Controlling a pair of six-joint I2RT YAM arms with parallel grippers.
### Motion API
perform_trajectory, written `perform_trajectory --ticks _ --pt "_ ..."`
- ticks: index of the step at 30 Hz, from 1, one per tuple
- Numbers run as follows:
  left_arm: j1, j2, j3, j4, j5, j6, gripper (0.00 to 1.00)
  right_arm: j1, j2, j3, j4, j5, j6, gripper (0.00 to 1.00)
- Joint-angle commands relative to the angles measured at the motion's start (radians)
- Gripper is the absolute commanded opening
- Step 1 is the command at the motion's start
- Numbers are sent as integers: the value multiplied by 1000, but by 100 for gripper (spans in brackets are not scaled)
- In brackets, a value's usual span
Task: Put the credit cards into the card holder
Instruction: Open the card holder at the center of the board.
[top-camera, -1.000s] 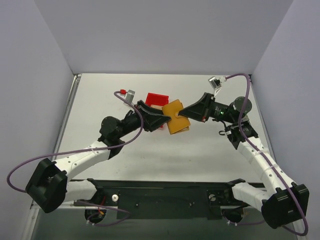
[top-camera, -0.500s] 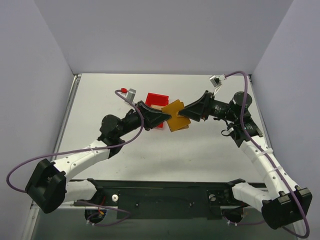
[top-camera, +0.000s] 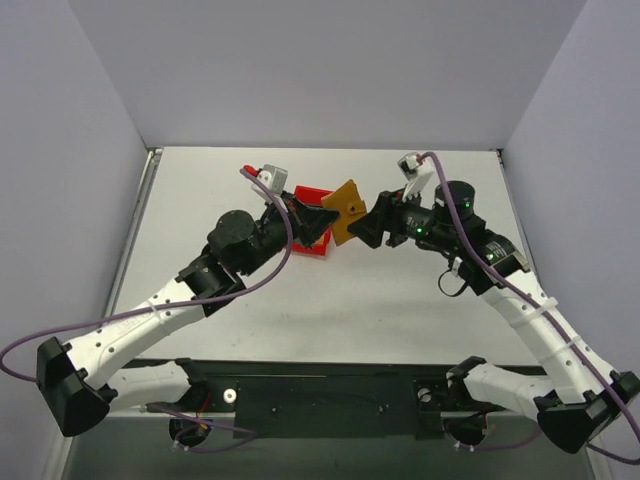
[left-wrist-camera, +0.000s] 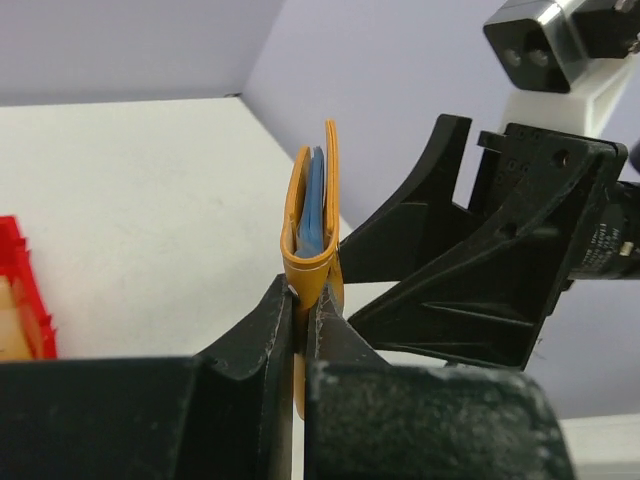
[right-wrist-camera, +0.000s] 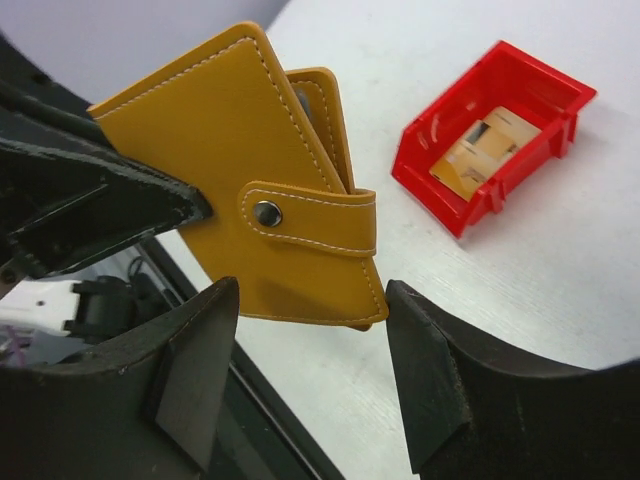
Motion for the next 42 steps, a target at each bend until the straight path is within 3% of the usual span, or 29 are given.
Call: perform_trajectory --ticks 1,6,14,32,42 --pt "-57 21 76 -194 -245 101 0 121 53 58 -85 256 -67 53" --pt "-102 32 99 -238 -336 135 0 164 78 53 -54 365 -44 50" --pt "-132 61 122 -320 -394 167 0 177 86 52 -23 374 -33 50" --pt "-155 45 95 -255 -340 155 0 177 145 35 24 347 -4 50" --pt "-158 5 64 -191 -339 146 0 177 184 38 1 374 11 46"
